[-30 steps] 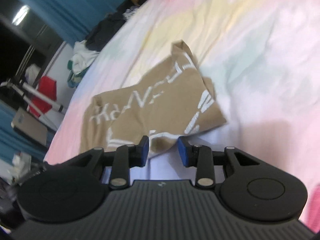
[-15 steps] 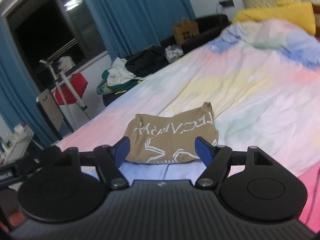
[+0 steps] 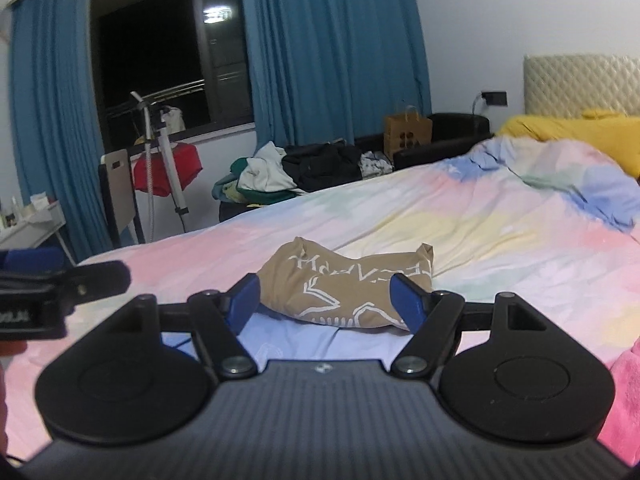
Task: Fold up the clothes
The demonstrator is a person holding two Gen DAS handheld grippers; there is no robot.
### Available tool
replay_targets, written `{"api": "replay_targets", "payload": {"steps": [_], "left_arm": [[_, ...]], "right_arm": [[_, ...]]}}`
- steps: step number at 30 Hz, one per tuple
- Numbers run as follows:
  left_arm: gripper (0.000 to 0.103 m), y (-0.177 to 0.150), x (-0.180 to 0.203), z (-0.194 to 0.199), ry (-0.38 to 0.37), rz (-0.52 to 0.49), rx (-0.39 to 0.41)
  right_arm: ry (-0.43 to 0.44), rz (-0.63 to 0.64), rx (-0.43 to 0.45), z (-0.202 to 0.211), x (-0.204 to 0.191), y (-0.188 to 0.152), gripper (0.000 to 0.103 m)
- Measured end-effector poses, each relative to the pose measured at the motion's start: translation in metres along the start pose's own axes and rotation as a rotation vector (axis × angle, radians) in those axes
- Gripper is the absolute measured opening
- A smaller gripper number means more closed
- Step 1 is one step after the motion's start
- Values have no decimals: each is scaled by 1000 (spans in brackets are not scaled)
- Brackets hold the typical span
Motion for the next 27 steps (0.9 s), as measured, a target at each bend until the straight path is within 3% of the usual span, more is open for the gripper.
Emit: {"api": "replay_targets", "payload": {"steps": [4,8,18,27], "left_arm": [[103,-13,0,4,13,-5,20],[103,-23,-3,5,20,8,12],[103,-36,-20,7,25,74,-3],[103,-43,-19,12,41,48,-8]], "right_arm": [[18,24,14,0,-7,-8,73],[0,46,-8,-7,-13,-17,73],[-69,27,45,-2,-15,-28,73],[-78,53,29,-3,-18,-29,73]]}}
Point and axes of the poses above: each gripper's, at about its wrist camera, not at the fingertips, and z roughly against the way its jaws point, x to its right, y to its top, the point moved 1 cm from there along -z, roughly the way its jaws point, and after that the axes turned 5 degrees about -y, right-handed, at the moved point
